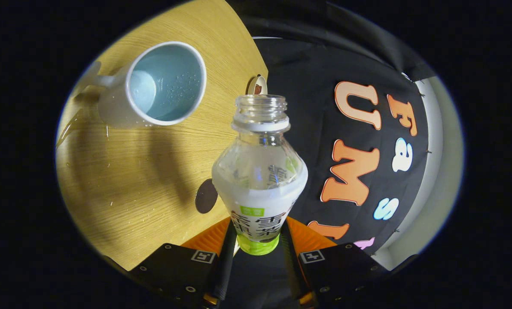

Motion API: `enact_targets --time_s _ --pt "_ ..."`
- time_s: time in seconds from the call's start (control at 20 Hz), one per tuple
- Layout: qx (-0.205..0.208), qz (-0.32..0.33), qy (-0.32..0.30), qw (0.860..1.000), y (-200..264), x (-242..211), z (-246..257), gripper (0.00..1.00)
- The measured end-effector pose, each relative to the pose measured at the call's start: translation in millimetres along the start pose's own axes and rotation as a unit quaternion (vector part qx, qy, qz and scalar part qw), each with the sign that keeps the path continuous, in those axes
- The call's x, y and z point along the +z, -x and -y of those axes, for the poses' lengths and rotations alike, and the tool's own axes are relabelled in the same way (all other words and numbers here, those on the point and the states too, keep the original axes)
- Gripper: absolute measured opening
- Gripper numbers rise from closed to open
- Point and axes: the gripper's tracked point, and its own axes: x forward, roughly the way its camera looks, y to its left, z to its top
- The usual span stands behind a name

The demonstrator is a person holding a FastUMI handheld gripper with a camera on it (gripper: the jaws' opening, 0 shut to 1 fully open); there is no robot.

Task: Take the bottle from table, then pour the juice into the cup, finally place the bottle on the coaster

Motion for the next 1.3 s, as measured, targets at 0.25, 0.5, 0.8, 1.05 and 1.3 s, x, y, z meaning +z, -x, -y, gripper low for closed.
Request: enact_targets --time_s 0.25,0.5,0.8,1.05,1.3 --pt "-0.005 0.007 0.022 1.000 -3 0 3 0.57" --pt "-0.002 0.016 0.043 0.999 0 6 0 0.57" --pt "-0.005 0.025 0.064 0.998 6 12 0 0.56" --pt "-0.009 0.029 0.081 0.996 6 13 1 0.56" --pt "-0.009 0.035 0.099 0.994 5 11 2 0.56"
